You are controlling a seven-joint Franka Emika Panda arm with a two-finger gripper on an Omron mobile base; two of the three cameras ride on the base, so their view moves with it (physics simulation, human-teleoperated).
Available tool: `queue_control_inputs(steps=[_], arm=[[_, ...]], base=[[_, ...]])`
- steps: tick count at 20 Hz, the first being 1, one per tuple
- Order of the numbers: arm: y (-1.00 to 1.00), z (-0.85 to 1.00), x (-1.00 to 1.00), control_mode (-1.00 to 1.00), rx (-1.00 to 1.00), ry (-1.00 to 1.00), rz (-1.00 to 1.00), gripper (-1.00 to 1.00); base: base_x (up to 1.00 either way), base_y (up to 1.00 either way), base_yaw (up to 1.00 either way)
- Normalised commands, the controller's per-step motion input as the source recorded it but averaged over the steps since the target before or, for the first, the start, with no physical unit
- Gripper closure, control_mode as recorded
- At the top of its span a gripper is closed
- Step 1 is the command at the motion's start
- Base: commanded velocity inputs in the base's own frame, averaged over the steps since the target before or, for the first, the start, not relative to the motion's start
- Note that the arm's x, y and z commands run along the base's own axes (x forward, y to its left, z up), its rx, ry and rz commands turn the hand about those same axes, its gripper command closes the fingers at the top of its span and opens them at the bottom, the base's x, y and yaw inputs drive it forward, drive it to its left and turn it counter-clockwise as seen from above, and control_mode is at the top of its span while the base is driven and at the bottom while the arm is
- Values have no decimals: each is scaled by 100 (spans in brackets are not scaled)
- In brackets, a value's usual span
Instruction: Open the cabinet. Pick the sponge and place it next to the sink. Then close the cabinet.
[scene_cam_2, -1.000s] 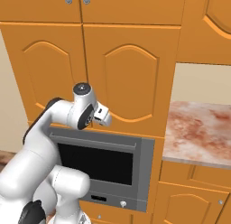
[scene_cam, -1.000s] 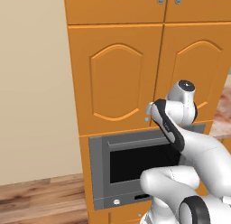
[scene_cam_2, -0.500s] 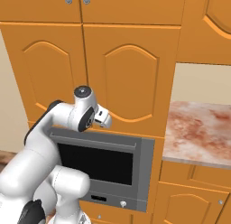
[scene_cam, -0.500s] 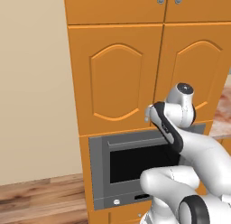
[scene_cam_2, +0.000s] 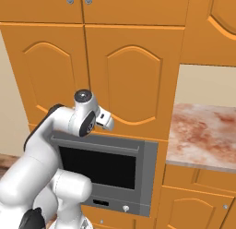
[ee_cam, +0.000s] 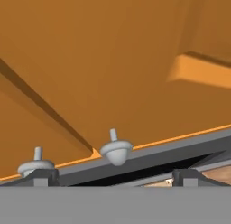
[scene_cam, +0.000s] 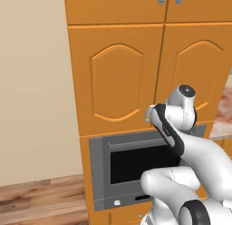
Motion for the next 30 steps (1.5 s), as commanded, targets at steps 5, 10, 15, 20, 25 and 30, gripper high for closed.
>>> queue_control_inputs(steps=[5, 10, 15, 20, 25, 30], arm=[[0, 0, 0, -100, 0, -9, 0, -100], [0, 0, 0, -100, 0, -1, 0, -100], [0, 0, 1, -100, 0, 1, 0, -100], [-1, 0, 10, -100, 0, 0, 0, -100], [0, 0, 33, -100, 0, 7, 0, -100], [-1, 0, 29, -100, 0, 11, 0, -100]], base=[[0, 0, 0], [0, 0, 0], [0, 0, 0], [0, 0, 0], [0, 0, 0], [0, 0, 0]])
